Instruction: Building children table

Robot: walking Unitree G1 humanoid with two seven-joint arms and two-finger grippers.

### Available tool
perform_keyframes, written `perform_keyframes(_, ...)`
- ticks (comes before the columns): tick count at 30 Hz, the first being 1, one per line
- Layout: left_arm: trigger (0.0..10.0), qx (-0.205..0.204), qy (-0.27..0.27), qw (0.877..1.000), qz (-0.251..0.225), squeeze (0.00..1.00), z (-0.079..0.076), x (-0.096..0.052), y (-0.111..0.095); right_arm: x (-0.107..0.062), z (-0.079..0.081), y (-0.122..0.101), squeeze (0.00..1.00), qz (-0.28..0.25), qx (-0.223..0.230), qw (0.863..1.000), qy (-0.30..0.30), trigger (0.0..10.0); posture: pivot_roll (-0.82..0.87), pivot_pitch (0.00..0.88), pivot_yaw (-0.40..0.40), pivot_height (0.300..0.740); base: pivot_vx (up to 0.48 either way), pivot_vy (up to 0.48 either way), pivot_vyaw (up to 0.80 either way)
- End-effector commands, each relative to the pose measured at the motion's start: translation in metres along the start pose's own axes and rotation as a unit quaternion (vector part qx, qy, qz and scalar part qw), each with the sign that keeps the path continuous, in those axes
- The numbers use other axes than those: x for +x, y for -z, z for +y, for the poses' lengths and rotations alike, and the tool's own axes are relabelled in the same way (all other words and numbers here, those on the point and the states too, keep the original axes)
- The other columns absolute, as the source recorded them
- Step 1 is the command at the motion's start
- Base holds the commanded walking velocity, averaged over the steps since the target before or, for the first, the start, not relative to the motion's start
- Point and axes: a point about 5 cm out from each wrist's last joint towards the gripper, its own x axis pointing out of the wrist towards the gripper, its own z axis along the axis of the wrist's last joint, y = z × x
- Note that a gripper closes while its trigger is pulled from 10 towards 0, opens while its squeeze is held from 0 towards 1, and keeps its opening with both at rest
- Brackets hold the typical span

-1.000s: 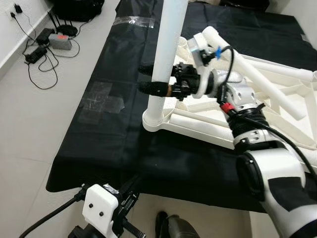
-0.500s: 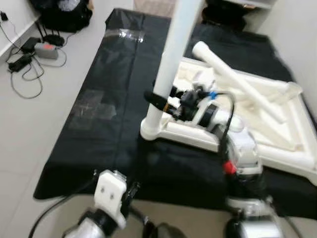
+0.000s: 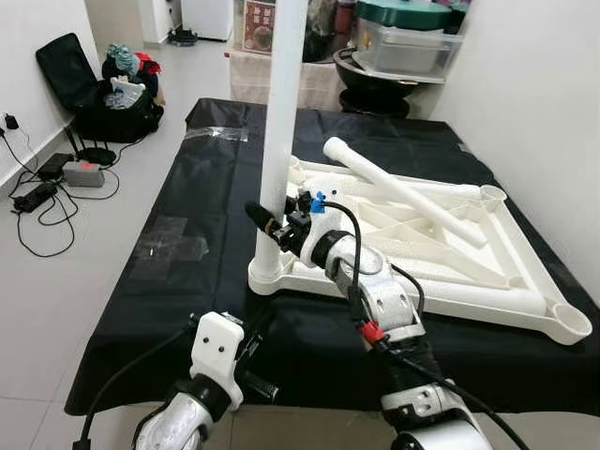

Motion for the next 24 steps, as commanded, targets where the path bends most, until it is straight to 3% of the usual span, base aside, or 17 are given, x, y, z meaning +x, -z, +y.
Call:
perform_keyframes(1, 10.0, -0.002, 0.004, 1.000, -0.002, 0.00, -0.007, -0.005, -0.001, -0.008, -0.001, -0.009, 1.00, -0.017, -0.016, 0.997, -0.073, 10.0, 0.06, 0.015, -0.168, 0.740, 0.000, 0.000, 0.00)
perform_keyframes(2, 10.0, -0.004, 0.007, 1.000, -0.004, 0.00, -0.009, -0.007, -0.002, -0.016, -0.013, -0.012, 1.00, -0.022, -0.023, 0.995, -0.098, 10.0, 0.06, 0.015, -0.168, 0.740, 0.000, 0.000, 0.00)
perform_keyframes(3, 10.0, -0.004, 0.007, 1.000, -0.004, 0.00, -0.009, -0.007, -0.002, -0.016, -0.013, -0.012, 1.00, -0.022, -0.023, 0.995, -0.098, 10.0, 0.06, 0.015, -0.168, 0.740, 0.000, 0.000, 0.00)
perform_keyframes(5, 10.0, -0.006, 0.011, 1.000, -0.008, 0.00, -0.013, -0.012, -0.005, -0.030, -0.031, -0.021, 1.00, -0.027, -0.056, 0.985, -0.163, 10.0, 0.07, 0.044, -0.170, 0.740, 0.000, 0.000, 0.00)
perform_keyframes(7, 10.0, -0.009, 0.013, 1.000, -0.010, 0.00, -0.018, -0.020, -0.010, -0.037, -0.051, -0.036, 1.00, -0.035, -0.046, 0.977, -0.205, 10.0, 0.08, 0.091, -0.168, 0.740, 0.000, 0.000, 0.00)
perform_keyframes(10, 10.0, -0.012, 0.014, 1.000, -0.009, 0.00, -0.021, -0.027, -0.013, -0.038, -0.064, -0.050, 1.00, -0.049, -0.027, 0.973, -0.222, 10.0, 0.09, 0.106, -0.166, 0.740, 0.000, 0.000, 0.00)
perform_keyframes(14, 10.0, -0.014, 0.017, 1.000, -0.009, 0.00, -0.026, -0.037, -0.019, -0.037, -0.069, -0.063, 1.00, -0.051, -0.033, 0.967, -0.246, 10.0, 0.11, 0.139, -0.159, 0.740, 0.000, 0.000, 0.00)
perform_keyframes(15, 10.0, -0.016, 0.018, 1.000, -0.010, 0.00, -0.028, -0.040, -0.021, -0.038, -0.070, -0.068, 1.00, -0.054, -0.035, 0.963, -0.263, 10.0, 0.12, 0.155, -0.157, 0.740, 0.000, 0.000, 0.00)
perform_keyframes(16, 10.0, -0.018, 0.018, 1.000, -0.011, 0.00, -0.030, -0.045, -0.026, -0.041, -0.073, -0.076, 0.93, -0.060, -0.042, 0.953, -0.295, 10.0, 0.13, 0.174, -0.153, 0.740, 0.000, 0.000, 0.00)
perform_keyframes(18, 10.0, -0.018, 0.018, 1.000, -0.011, 0.00, -0.030, -0.045, -0.026, -0.041, -0.073, -0.076, 0.93, -0.060, -0.042, 0.953, -0.295, 10.0, 0.13, 0.174, -0.153, 0.740, 0.000, 0.000, 0.00)
perform_keyframes(19, 10.0, -0.018, 0.018, 1.000, -0.010, 0.00, -0.030, -0.047, -0.027, -0.043, -0.075, -0.080, 0.93, -0.062, -0.046, 0.946, -0.314, 10.0, 0.13, 0.174, -0.153, 0.740, 0.000, 0.000, 0.00)
perform_keyframes(20, 10.0, -0.019, 0.018, 1.000, -0.009, 0.00, -0.031, -0.050, -0.029, -0.046, -0.078, -0.082, 0.00, -0.059, -0.052, 0.940, -0.332, 10.0, 0.14, 0.195, -0.150, 0.740, 0.000, 0.000, 0.00)
perform_keyframes(21, 10.0, -0.019, 0.018, 1.000, -0.009, 0.00, -0.031, -0.050, -0.029, -0.046, -0.078, -0.082, 0.00, -0.059, -0.052, 0.940, -0.332, 10.0, 0.14, 0.195, -0.150, 0.740, 0.000, 0.000, 0.00)
perform_keyframes(22, 10.0, -0.019, 0.018, 1.000, -0.008, 0.00, -0.032, -0.053, -0.032, -0.047, -0.082, -0.086, 0.00, -0.065, -0.051, 0.937, -0.338, 6.0, 0.15, 0.216, -0.150, 0.740, 0.000, 0.000, 0.00)
perform_keyframes(23, 10.0, -0.019, 0.018, 1.000, -0.007, 0.00, -0.033, -0.055, -0.033, -0.048, -0.084, -0.088, 0.00, -0.070, -0.050, 0.937, -0.340, 4.4, 0.15, 0.216, -0.150, 0.740, 0.000, 0.000, 0.00)
perform_keyframes(24, 10.0, -0.019, 0.018, 1.000, -0.007, 0.00, -0.033, -0.055, -0.033, -0.048, -0.084, -0.088, 0.00, -0.070, -0.050, 0.937, -0.340, 4.4, 0.15, 0.216, -0.150, 0.740, 0.000, 0.000, 0.00)
